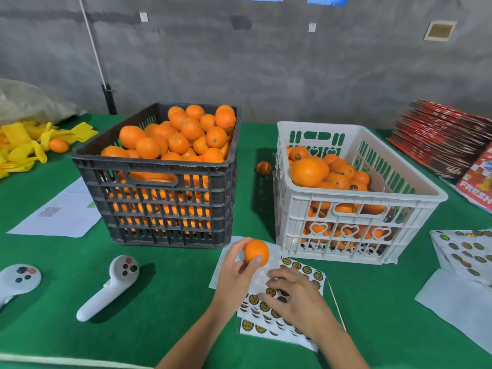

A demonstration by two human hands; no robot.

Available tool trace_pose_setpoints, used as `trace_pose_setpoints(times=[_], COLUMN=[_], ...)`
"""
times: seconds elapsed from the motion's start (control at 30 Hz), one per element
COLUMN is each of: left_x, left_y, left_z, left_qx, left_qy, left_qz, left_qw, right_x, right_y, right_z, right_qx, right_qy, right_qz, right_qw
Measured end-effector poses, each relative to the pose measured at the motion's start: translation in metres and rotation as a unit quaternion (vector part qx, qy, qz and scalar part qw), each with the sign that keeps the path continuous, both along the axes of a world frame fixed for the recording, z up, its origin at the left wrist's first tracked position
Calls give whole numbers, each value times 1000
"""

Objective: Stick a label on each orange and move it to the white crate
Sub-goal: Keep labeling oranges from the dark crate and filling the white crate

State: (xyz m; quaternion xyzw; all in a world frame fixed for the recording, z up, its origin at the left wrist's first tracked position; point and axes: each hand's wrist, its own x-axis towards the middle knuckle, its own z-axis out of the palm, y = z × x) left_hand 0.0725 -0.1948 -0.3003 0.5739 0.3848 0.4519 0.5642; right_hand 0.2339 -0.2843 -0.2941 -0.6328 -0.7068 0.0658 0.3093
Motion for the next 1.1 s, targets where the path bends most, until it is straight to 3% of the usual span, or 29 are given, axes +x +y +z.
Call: trace_pose_setpoints(times=[0.2,0.53,0.8,0.9,0.97,1.1], left_x=[1,1,0,0,0,-4], left_y=[1,3,3,2,0,-6], left_z=[-3,-6,-6,-5,-3,10], left_qx=[1,7,8,9,5,3], left_qy=[8,14,22,20,18,-7], left_qz=[0,-5,-3,-9,-6,6], left_qw=[1000,1000,1000,1000,1000,1000], right_x=[-5,-9,-9,-10,-8,-17], right_y=[-2,-6,-6,-5,0,17], right_z=[6,7,3,12,21,44], right_qx=[39,-5,-19,-32,17,143], right_qy=[-74,43,49,119,136,28], right_qz=[15,-28,-40,-83,-156,-196], right_qw=[996,999,998,989,978,970])
